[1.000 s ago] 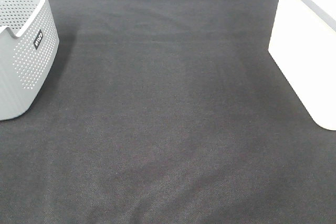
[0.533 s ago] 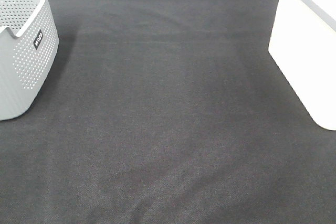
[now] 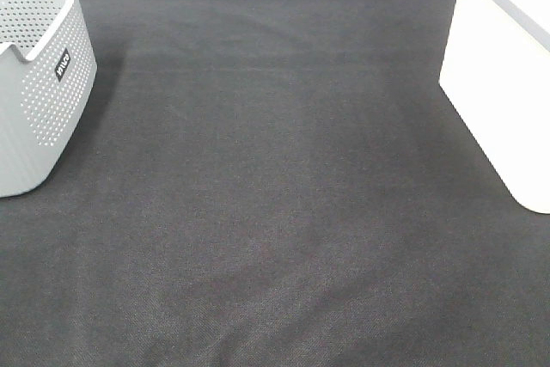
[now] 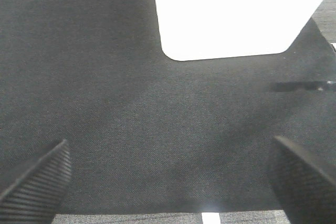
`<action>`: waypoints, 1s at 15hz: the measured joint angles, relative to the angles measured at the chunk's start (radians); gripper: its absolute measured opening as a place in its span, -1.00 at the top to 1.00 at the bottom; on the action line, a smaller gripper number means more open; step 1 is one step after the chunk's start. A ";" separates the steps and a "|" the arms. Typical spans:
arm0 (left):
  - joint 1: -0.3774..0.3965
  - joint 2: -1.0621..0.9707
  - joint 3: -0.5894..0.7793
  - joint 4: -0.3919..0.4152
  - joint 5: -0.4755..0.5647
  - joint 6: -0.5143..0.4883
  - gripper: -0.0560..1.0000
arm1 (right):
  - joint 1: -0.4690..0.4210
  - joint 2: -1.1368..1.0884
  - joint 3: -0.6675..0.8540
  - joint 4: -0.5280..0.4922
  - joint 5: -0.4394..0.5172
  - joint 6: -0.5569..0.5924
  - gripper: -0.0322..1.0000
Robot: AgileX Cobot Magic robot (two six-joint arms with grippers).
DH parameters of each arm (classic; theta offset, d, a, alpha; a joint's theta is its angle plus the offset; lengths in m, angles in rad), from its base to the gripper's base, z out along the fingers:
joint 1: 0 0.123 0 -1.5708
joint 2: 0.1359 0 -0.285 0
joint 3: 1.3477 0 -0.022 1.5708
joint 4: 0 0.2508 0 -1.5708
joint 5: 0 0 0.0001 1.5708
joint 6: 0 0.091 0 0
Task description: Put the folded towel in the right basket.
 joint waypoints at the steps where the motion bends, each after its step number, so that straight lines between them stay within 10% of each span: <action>1: 0.000 0.000 0.000 0.000 0.000 0.000 -0.97 | 0.000 0.000 0.000 -0.003 0.000 0.000 -0.95; 15: 0.000 0.000 0.000 0.000 0.000 0.000 -0.97 | 0.000 0.000 0.000 -0.004 0.000 0.000 -0.95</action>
